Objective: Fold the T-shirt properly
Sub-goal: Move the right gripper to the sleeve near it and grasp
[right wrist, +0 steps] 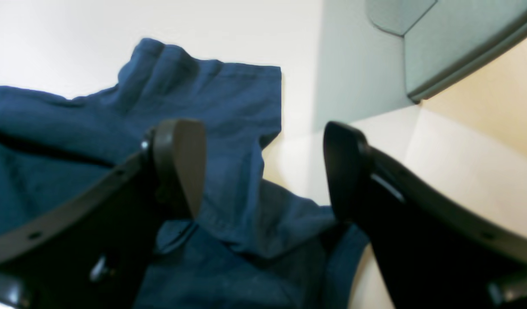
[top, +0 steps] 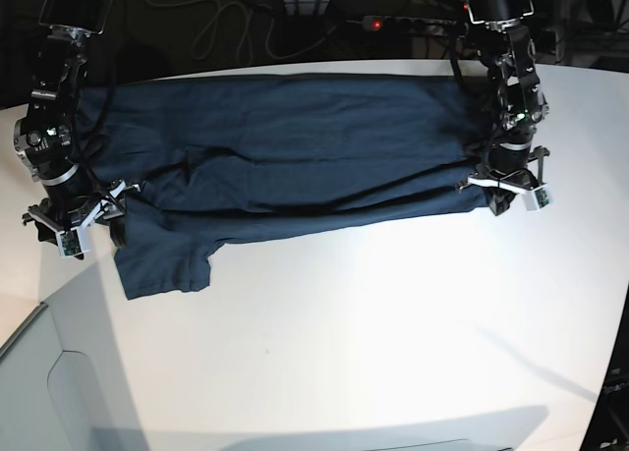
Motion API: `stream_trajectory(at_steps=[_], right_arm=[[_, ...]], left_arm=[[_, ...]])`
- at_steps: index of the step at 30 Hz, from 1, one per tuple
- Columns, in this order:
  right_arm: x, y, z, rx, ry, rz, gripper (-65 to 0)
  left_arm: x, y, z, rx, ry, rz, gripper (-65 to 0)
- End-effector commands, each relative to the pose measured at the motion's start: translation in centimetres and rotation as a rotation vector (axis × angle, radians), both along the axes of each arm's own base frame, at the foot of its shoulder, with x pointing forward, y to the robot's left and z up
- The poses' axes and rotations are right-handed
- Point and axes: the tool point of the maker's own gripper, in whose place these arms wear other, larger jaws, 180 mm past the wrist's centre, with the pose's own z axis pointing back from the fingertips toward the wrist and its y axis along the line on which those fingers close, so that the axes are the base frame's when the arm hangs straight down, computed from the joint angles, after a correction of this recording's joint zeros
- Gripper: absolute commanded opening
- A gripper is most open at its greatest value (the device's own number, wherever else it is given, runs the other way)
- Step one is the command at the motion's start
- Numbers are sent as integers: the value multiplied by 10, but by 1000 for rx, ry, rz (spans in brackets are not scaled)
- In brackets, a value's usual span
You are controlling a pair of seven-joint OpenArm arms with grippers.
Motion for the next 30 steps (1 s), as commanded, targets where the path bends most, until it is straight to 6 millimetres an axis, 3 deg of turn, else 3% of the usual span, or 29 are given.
stream_trajectory(at_steps=[1,10,14,23,30], right_arm=[[12,-2,26,-12,-82,19,-235],[32,-5,39,-22,-74,-3,-235],[55,-3,29,-15,5,-5,-234],[103,-4,-24,69,236,-23,-229],[109,-8,-62,165,305,-57,-181]], left_arm=[[8,2,18,16,-58,-5,-650],[8,-7,57,53,-148,-39,-650],[8,-14,65,45,-173,-40,-650],[4,-15,63,45,-166,-42,-650],[1,-12,62,51,-159,-39,-650]])
